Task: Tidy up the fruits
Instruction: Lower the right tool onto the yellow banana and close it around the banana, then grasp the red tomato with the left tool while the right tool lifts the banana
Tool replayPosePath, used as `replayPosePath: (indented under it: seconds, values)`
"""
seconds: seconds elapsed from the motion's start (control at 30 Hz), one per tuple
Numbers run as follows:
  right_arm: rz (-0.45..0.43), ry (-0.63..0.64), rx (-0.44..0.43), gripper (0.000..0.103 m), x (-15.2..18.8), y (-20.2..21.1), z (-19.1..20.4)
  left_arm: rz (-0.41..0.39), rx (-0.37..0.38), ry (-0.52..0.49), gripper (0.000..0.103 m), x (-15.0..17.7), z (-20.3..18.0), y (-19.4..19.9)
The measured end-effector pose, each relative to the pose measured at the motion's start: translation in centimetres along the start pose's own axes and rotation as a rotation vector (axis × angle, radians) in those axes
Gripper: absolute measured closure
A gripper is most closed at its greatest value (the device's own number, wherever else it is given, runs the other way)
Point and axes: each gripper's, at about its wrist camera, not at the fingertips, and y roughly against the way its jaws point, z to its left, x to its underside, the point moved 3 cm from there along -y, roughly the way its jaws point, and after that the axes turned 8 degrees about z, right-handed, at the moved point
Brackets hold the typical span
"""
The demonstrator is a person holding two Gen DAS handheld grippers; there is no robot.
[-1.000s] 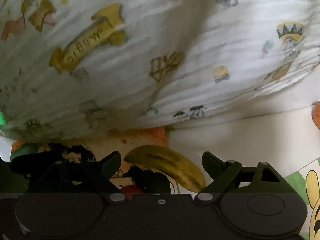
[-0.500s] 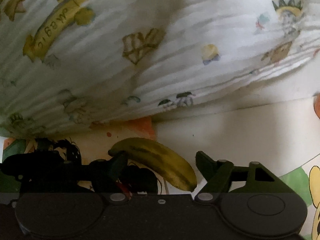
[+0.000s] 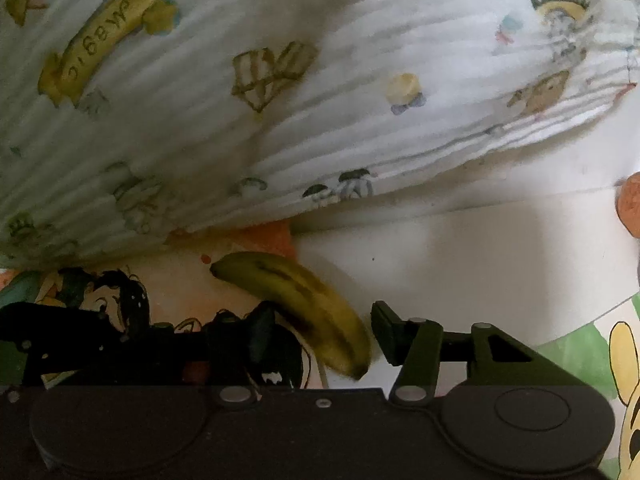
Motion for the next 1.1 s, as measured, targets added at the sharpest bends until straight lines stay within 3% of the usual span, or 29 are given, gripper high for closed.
replayPosePath:
  seconds: [0.17,0.37,0.5,0.87,1.1]
  values:
    - [-0.014,0.050,0.036,0.045,0.2,-0.2,1.9,0.000,0.001,0.007,0.072,0.1,0.1,0.1]
    - [-0.031,0.057,0.042,0.060,0.0,-0.2,2.7,-0.005,0.005,-0.001,0.072,0.0,0.1,-0.2]
    - [-0.043,-0.027,0.037,0.067,0.4,0.5,1.7,-0.011,0.010,-0.009,0.071,0.0,0.2,-0.4]
    - [-0.067,-0.259,0.046,0.069,2.7,2.1,-0.2,-0.016,0.001,-0.025,0.072,0.0,0.0,-0.3]
    - [-0.100,-0.342,0.059,0.070,4.2,4.0,1.3,0.021,-0.005,-0.020,0.073,-0.1,-0.3,0.3]
